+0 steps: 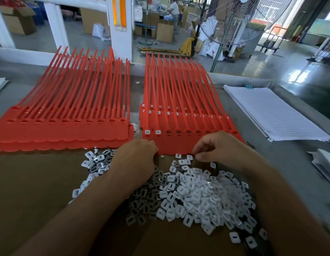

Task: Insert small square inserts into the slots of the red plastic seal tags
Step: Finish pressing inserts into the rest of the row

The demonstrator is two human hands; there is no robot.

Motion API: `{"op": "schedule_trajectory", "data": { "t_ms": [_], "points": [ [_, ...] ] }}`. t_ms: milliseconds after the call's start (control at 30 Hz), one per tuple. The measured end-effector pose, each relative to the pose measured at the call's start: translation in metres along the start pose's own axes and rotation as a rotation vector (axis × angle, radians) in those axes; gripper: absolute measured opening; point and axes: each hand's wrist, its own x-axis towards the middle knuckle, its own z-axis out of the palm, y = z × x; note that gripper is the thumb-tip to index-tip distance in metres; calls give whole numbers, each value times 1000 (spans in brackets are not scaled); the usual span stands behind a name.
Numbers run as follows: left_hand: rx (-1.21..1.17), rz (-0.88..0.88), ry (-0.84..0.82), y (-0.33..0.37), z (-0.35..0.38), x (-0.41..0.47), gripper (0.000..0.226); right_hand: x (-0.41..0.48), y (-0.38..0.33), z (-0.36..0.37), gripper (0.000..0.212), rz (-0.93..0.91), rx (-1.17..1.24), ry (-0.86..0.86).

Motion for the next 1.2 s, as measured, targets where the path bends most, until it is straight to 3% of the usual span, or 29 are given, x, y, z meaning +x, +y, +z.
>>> {"op": "schedule_trajectory", "data": {
  "t_ms": [367,1067,1200],
  "points": [
    [-18,-7,4,0,0,-1,40,-2,0,5,15,15,-61,-176],
    [-18,-15,-12,0,0,0,37,-4,-3,4,18,45,100,-151],
    [-16,-17,-12,0,1,0,36,0,-7,5,21,0,101,-47]
  ]
}}
